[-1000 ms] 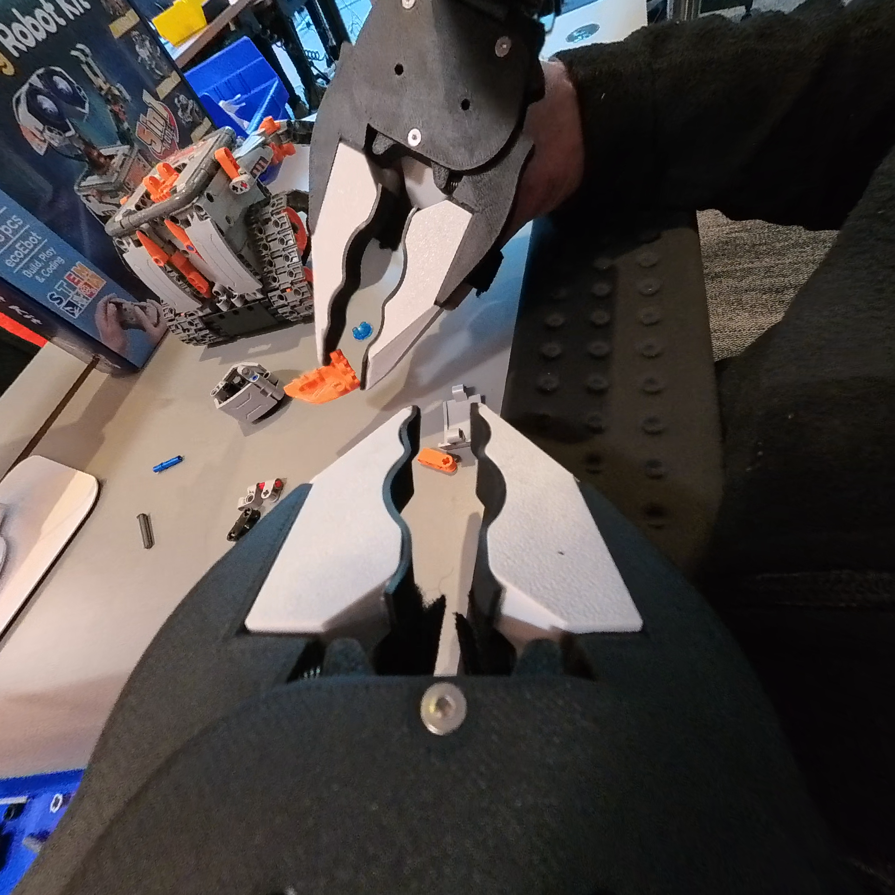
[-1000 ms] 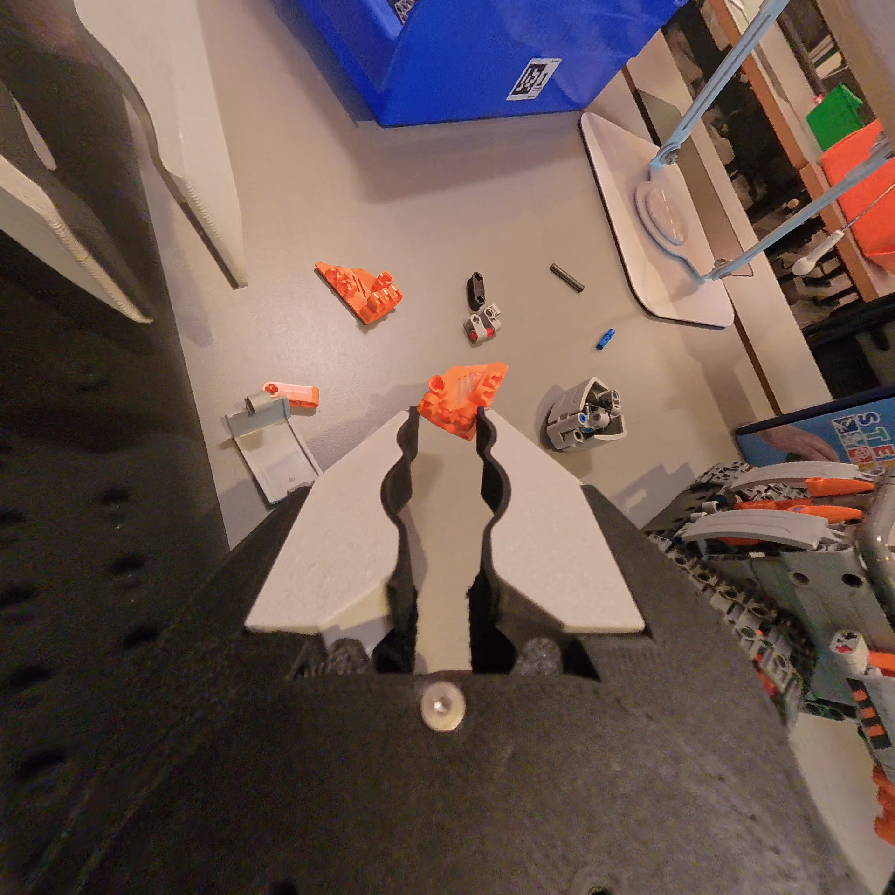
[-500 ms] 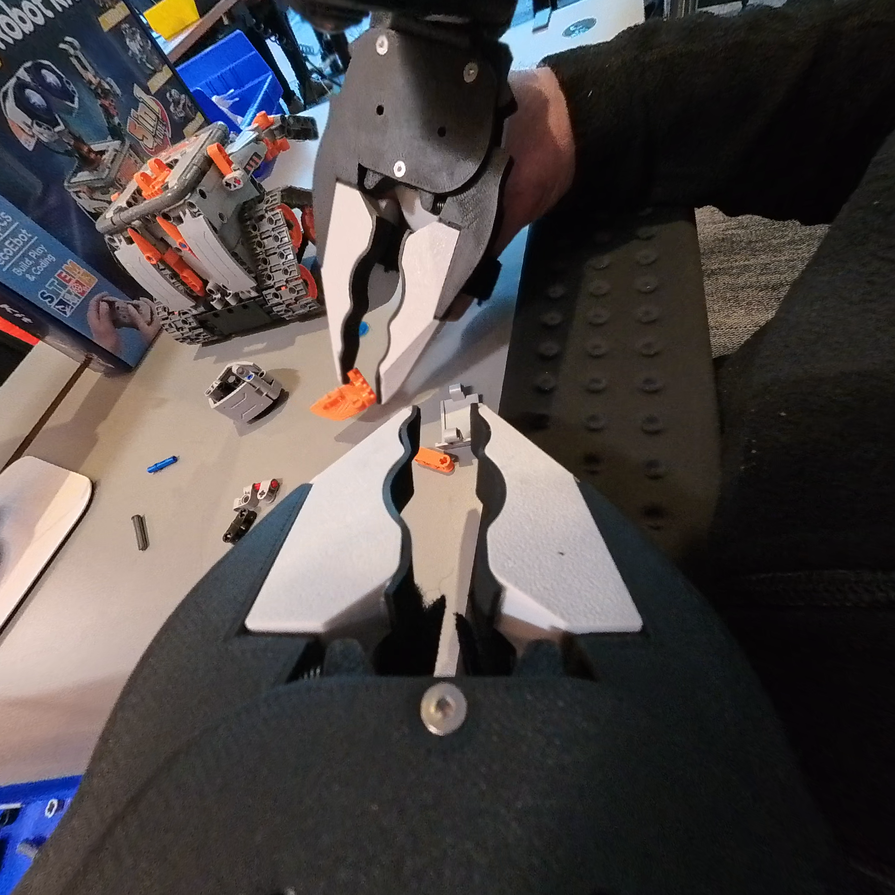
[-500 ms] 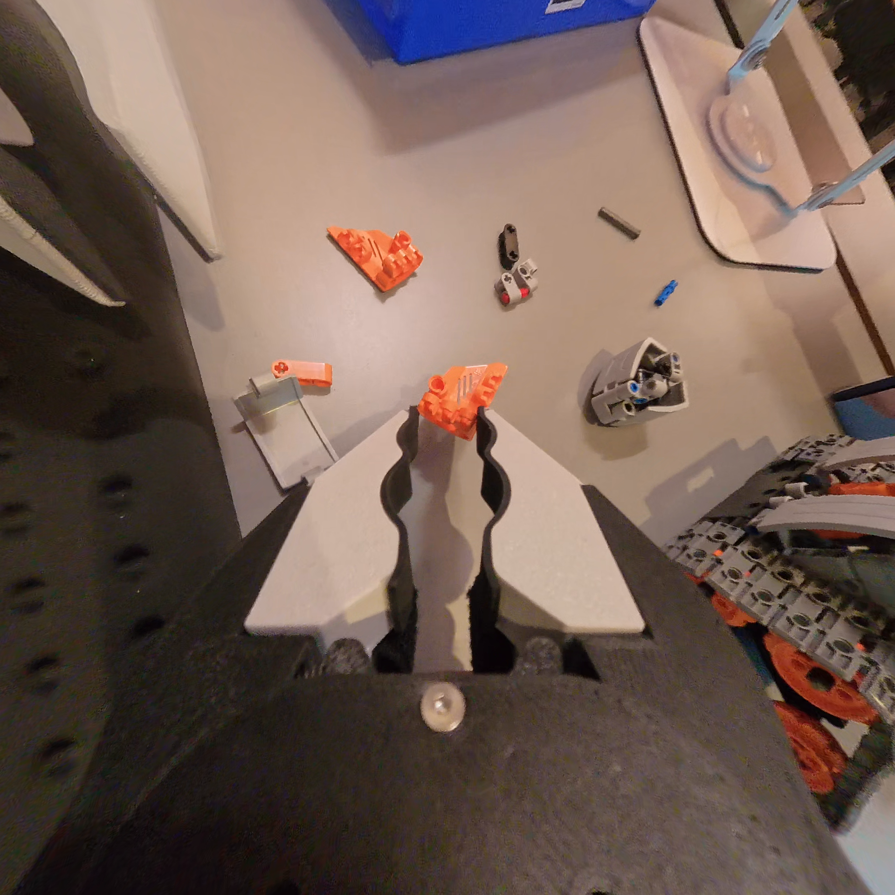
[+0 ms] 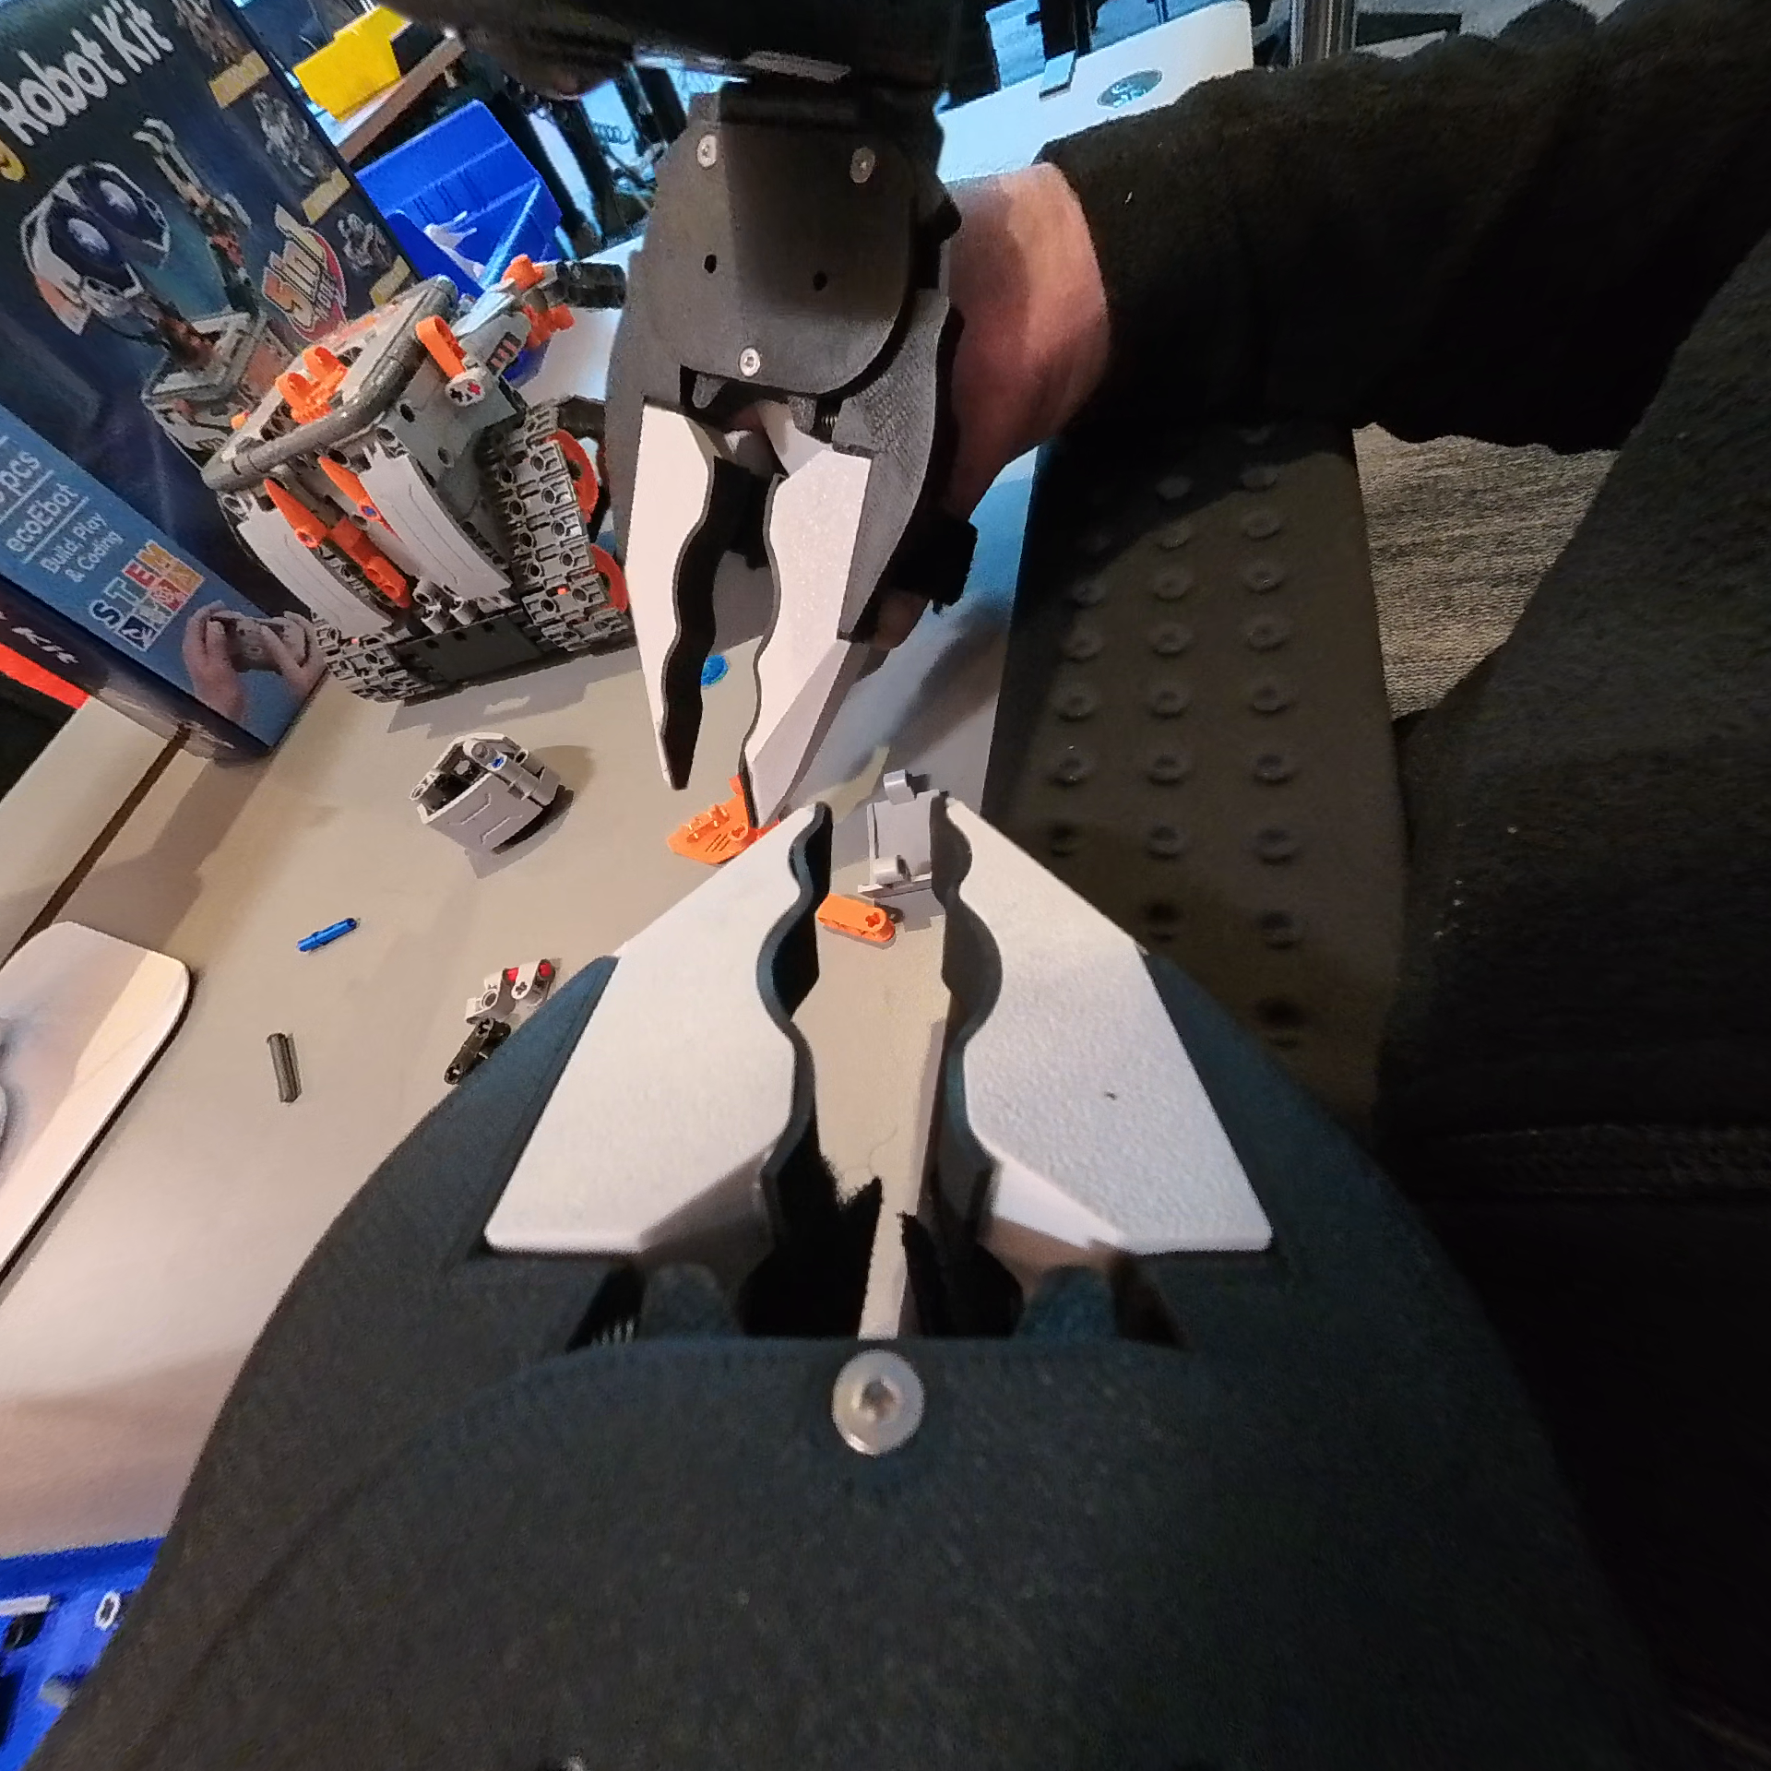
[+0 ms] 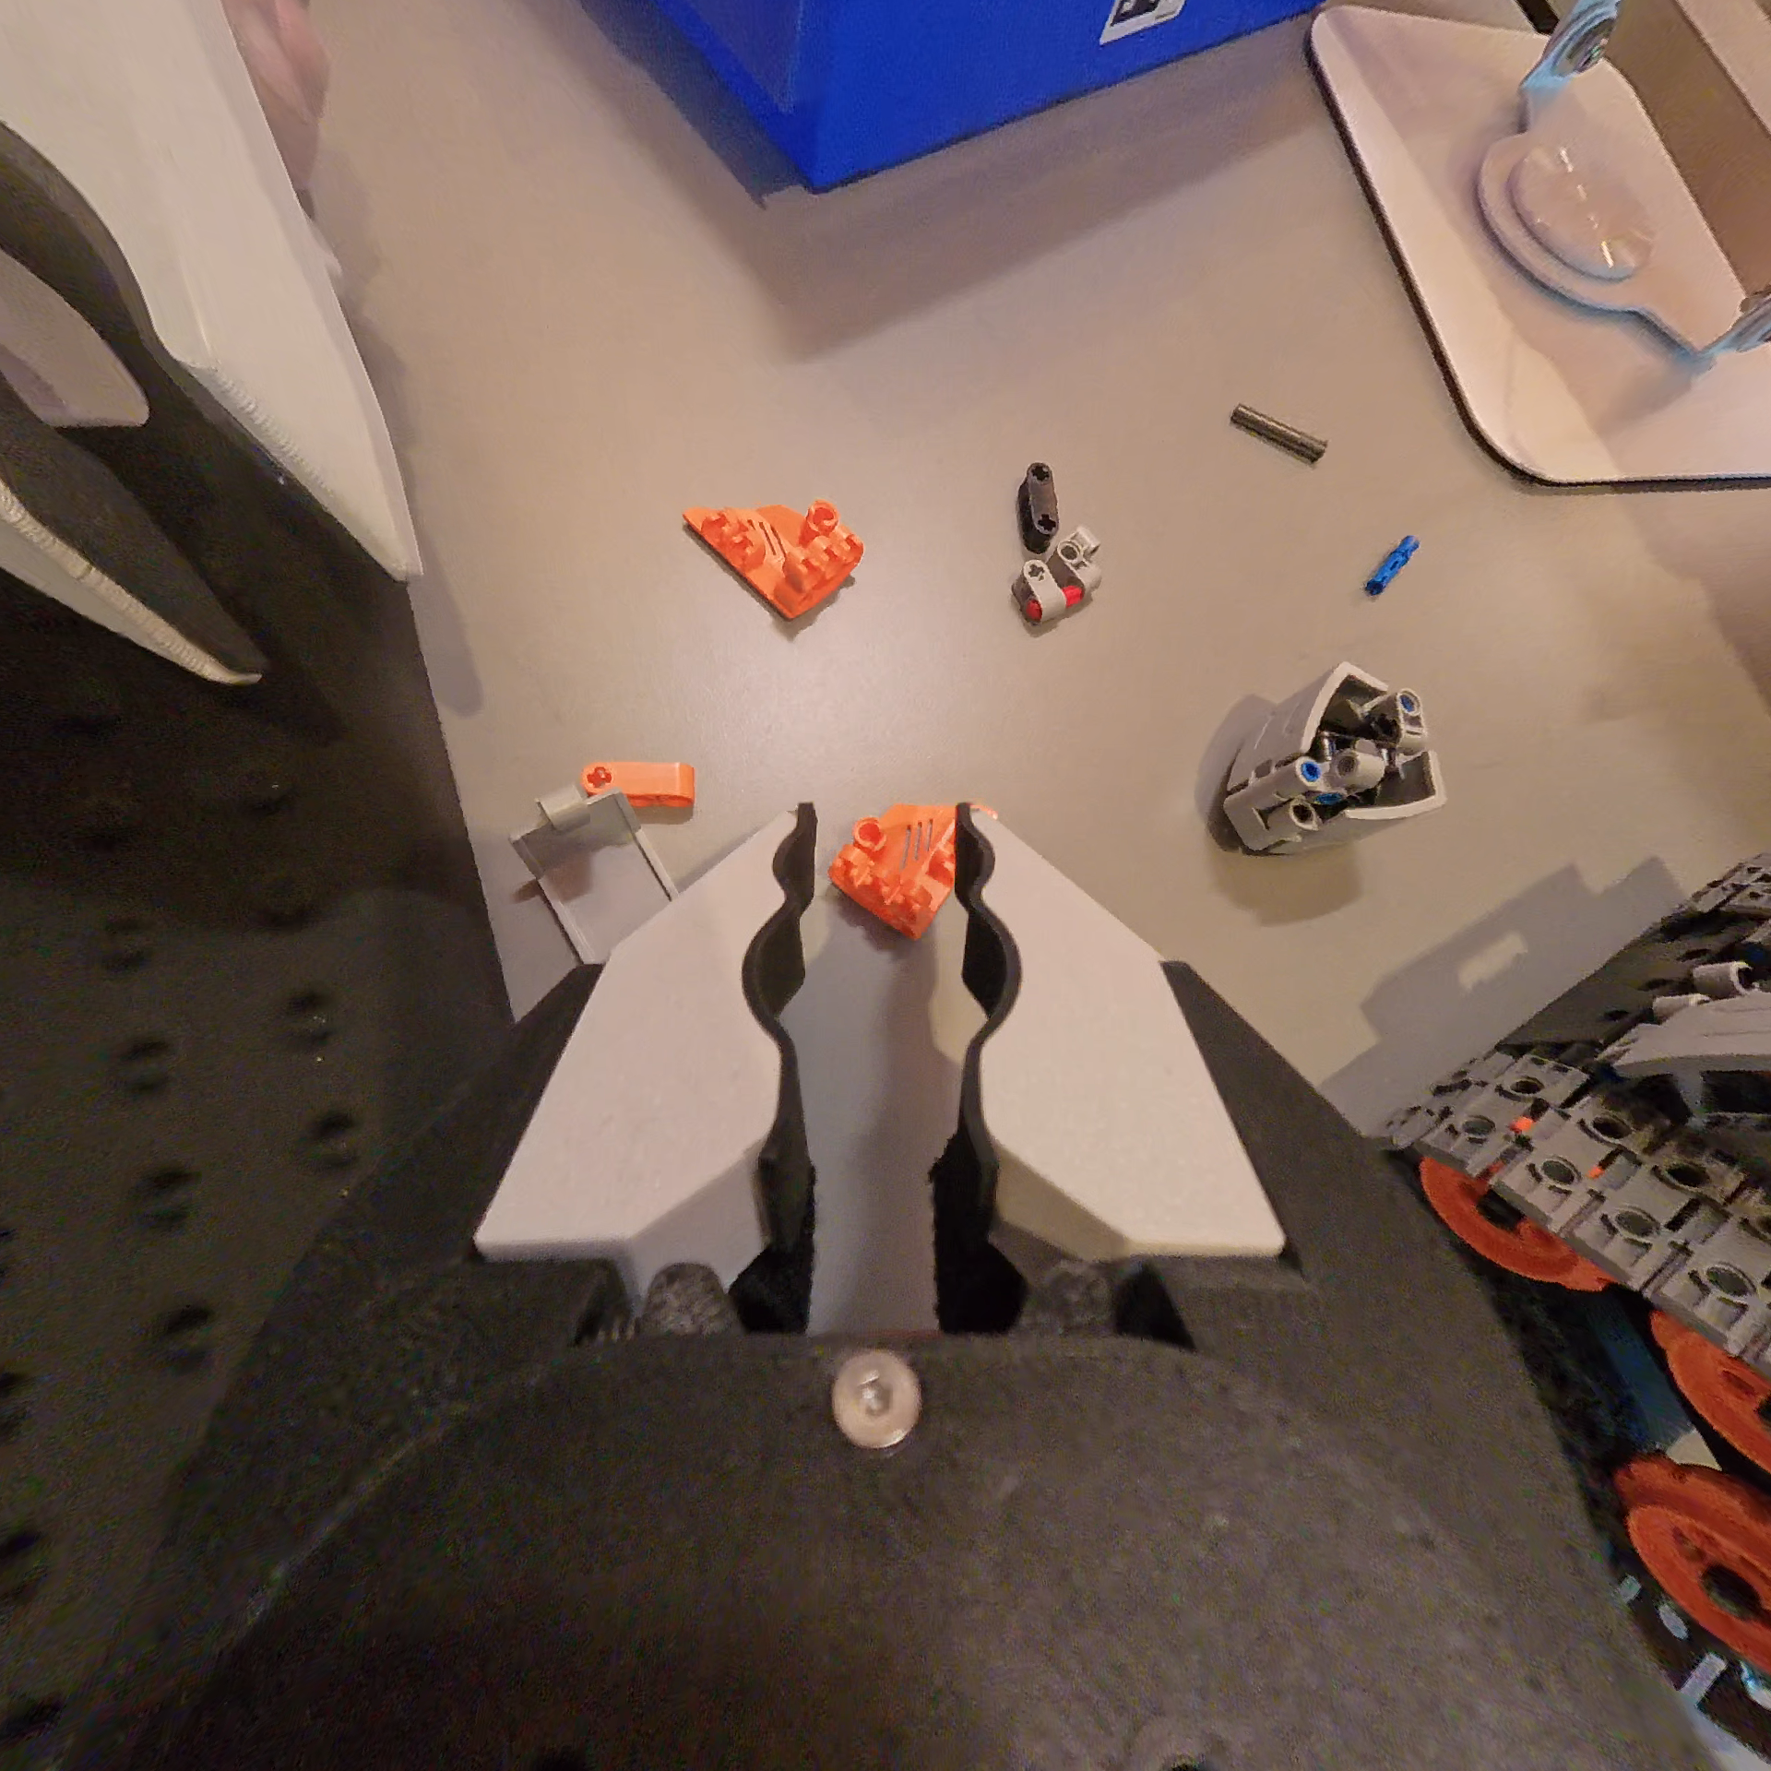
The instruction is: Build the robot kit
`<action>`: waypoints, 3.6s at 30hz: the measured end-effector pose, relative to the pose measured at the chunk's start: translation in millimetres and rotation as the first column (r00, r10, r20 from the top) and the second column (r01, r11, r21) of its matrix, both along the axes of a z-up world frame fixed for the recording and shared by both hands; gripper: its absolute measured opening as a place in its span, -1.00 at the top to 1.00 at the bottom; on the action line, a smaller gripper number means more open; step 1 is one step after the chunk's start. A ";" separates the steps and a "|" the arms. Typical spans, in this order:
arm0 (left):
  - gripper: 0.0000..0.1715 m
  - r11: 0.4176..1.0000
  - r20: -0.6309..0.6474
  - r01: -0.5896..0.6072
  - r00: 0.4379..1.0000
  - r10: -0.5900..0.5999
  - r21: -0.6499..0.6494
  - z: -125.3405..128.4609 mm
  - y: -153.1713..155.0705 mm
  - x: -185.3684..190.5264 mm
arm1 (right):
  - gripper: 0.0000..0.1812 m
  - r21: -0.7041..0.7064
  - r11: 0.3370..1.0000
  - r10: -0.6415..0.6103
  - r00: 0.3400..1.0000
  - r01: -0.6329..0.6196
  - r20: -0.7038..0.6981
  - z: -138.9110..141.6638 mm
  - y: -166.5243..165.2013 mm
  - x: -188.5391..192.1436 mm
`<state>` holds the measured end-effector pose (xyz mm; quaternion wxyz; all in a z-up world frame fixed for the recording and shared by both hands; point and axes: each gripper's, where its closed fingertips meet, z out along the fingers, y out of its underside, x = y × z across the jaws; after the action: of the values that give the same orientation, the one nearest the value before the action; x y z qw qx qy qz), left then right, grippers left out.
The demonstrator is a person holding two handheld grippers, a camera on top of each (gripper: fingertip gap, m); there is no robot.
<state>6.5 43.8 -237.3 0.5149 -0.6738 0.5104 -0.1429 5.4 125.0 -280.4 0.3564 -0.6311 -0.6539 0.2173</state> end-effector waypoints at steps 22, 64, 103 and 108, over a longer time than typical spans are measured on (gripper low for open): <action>0.79 0.999 -0.002 0.033 0.999 -0.033 0.015 2.1 -7.8 1.2 | 0.63 0.017 0.959 0.273 0.939 -0.283 0.208 -5.6 -9.1 -64.2; 0.78 1.000 -0.010 0.030 1.000 -0.030 -0.008 -2.2 -5.7 1.4 | 0.77 0.194 0.919 0.313 0.934 -0.343 0.173 9.8 -2.5 -76.7; 0.78 0.999 -0.020 0.034 0.999 -0.034 -0.006 -3.5 -6.2 3.4 | 0.78 0.179 0.956 0.240 0.971 -0.233 -0.017 39.4 14.9 -72.8; 0.78 0.999 -0.023 0.036 0.999 -0.036 -0.009 -4.3 -6.3 4.2 | 0.78 0.182 0.958 0.233 0.972 -0.223 -0.033 41.8 16.2 -72.6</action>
<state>10.7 37.5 -241.6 0.5034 -0.6683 0.5277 -0.1467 -67.1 141.2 -238.6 0.4012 -0.5111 -0.7291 0.2149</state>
